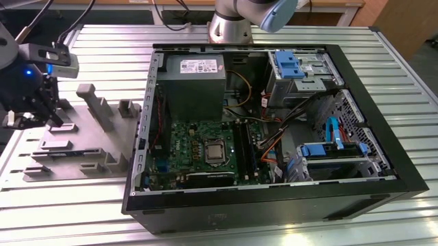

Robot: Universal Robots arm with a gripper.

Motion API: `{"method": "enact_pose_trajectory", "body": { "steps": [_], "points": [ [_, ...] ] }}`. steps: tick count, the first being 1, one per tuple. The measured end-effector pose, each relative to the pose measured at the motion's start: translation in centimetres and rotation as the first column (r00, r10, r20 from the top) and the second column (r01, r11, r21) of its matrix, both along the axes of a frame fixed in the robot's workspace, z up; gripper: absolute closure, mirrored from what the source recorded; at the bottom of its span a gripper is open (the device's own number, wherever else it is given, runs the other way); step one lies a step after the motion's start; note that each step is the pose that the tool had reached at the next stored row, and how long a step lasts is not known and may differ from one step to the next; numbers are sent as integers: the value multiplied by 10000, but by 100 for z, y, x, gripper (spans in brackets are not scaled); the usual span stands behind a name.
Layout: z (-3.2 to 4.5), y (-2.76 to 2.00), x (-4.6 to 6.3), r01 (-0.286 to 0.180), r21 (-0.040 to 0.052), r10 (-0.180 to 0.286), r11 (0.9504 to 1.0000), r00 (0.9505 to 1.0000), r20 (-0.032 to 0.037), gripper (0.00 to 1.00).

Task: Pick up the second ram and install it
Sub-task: 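Pick up the second ram and move it above second insertion slot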

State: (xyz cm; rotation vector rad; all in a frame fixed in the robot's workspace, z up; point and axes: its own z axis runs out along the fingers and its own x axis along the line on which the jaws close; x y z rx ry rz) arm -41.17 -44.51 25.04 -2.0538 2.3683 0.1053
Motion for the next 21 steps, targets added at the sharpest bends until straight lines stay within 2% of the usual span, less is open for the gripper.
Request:
{"method": "enact_pose_trajectory", "body": {
  "steps": [4, 9, 10, 12, 14, 17, 21],
  "points": [
    [-7, -1, 1, -632, -18, 632, 9980, 9980, 0, 89],
    [-7, 0, 0, -654, -28, 654, 9979, 9979, 0, 89],
    [-8, 1, 0, -653, -68, 653, 9978, 9979, -1, 89],
    [-7, 0, 0, -654, -216, 654, 9976, 9979, -14, 89],
    [-7, -6, 0, -655, -270, 655, 9975, 9978, -17, 89],
    [-10, -31, -1, -655, -272, 655, 9975, 9979, -17, 89],
    [-18, -91, -1, -668, -272, 668, 9974, 9978, -16, 89]
  ]
}}
